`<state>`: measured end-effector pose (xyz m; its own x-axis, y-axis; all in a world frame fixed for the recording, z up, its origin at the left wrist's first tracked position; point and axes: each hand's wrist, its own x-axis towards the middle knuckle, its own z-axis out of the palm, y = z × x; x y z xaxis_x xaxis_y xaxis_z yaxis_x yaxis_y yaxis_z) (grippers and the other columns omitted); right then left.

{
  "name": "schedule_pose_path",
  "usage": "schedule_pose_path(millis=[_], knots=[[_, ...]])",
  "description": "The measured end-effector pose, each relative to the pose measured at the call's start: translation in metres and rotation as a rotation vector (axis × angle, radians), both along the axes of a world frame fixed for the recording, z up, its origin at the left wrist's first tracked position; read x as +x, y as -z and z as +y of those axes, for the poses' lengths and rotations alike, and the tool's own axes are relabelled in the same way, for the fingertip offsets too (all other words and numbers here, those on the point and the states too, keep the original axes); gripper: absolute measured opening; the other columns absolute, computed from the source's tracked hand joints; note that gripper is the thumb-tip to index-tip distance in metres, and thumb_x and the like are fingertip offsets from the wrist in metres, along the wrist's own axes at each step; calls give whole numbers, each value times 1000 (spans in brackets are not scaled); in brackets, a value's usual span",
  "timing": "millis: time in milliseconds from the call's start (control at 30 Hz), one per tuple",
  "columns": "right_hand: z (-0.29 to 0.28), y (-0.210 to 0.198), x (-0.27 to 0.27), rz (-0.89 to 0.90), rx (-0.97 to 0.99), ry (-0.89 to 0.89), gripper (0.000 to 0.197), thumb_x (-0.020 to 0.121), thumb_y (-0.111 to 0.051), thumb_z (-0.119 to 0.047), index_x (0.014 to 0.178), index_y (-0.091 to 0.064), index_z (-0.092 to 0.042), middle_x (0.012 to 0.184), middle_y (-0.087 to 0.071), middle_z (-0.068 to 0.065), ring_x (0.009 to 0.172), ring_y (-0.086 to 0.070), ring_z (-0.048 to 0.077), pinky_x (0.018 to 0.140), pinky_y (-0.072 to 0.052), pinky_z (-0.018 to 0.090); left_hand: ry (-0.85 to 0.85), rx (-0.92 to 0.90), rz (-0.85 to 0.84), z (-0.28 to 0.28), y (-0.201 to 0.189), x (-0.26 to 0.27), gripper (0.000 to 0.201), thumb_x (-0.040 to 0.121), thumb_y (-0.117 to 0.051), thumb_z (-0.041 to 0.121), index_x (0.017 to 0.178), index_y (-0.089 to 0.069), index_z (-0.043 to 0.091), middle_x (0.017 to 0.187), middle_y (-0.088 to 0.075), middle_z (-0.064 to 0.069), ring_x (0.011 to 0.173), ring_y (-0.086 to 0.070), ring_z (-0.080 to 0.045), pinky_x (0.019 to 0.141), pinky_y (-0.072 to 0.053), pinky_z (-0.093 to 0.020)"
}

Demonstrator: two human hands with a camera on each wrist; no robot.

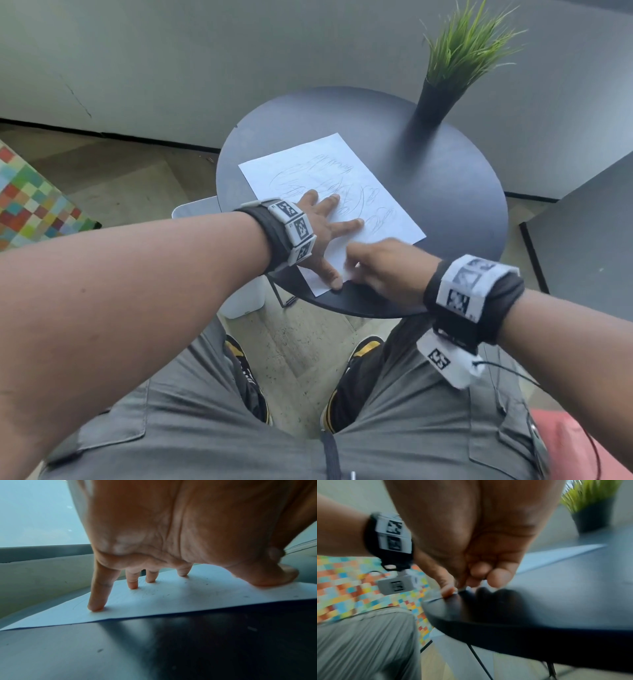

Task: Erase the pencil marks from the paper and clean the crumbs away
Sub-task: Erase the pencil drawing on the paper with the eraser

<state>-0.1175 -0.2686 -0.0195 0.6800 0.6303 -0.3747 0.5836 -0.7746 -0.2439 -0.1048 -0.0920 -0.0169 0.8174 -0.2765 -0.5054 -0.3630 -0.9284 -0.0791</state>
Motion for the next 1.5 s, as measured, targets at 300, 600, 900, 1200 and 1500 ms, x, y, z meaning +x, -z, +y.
schedule_pose_path(millis=[300,600,900,1200,1500], knots=[[-4,-2,3,-16,-24,30,10,98,-43,-26,103,-46,-18,96,-60,10,87,-55,33,71,-44,37,0,-1,-2,0,2,0,118,61,-58,90,152,8,53,165,10,-4,147,-3,-38,102,-37,-62],[-1,-3,-4,7,-56,-44,10,98,-43,-23,105,-46,-15,95,-59,8,84,-52,30,66,-35,34,-8,-19,11,3,5,-1,120,61,-61,88,152,9,53,165,15,-2,148,3,-37,105,-33,-63],[-6,1,6,-61,-54,116,9,98,-38,-24,103,-35,-16,91,-55,10,75,-47,30,65,-36,35,7,-36,23,10,4,-4,118,62,-63,87,151,7,54,165,16,1,150,5,-34,106,-33,-62],[-2,-3,11,-91,-80,201,15,98,-37,-27,108,-36,-15,104,-59,17,84,-53,36,69,-39,37,41,-29,18,14,2,-10,116,62,-61,88,152,5,53,165,15,1,149,1,-33,104,-35,-62],[-32,-5,44,-53,-30,438,18,96,-45,-39,100,-47,-21,101,-60,8,87,-57,29,78,-50,39,22,-80,30,19,5,-11,104,60,-61,89,147,-10,60,164,0,4,148,-3,-28,107,-29,-65]])
